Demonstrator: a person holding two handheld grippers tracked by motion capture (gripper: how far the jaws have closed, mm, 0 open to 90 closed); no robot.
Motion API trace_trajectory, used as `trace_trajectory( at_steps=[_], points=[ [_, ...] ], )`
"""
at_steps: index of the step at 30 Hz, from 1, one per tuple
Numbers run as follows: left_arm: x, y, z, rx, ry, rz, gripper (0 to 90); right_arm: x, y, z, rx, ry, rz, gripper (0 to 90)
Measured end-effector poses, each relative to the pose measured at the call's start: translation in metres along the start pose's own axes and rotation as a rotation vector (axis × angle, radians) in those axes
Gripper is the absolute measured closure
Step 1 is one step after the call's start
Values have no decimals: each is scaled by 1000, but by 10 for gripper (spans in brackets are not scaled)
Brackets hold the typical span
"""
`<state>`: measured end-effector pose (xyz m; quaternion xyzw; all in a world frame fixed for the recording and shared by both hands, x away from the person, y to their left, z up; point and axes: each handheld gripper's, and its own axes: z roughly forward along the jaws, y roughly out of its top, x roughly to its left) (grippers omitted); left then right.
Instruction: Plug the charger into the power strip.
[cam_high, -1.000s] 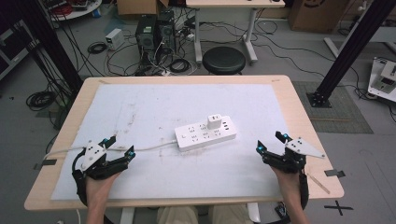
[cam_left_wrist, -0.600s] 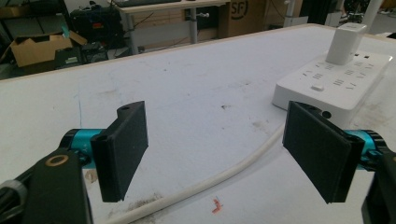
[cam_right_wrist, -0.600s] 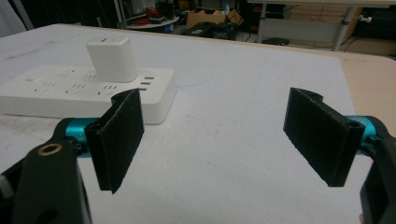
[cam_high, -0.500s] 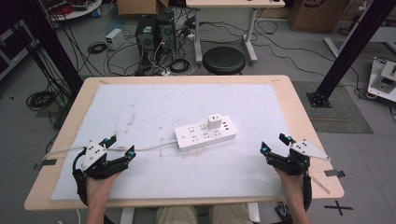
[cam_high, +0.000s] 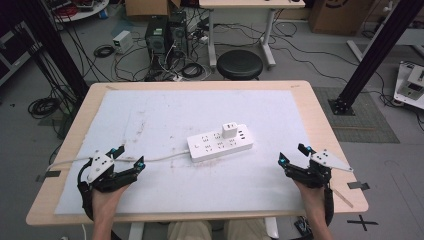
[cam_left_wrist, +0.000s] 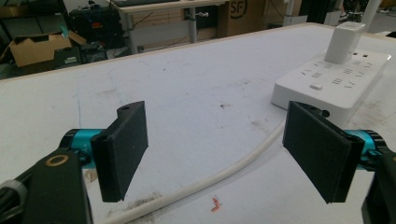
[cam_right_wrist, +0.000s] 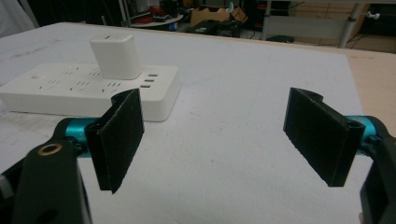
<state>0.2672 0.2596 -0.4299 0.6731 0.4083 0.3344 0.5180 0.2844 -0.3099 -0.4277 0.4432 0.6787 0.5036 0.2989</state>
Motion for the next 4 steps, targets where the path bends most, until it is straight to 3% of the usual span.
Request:
trace_trajectory(
  at_steps=[4],
  points=[
    [0, 0, 0, -1, 2, 2, 223, 0, 0, 0, 4, 3, 3, 208]
  ],
)
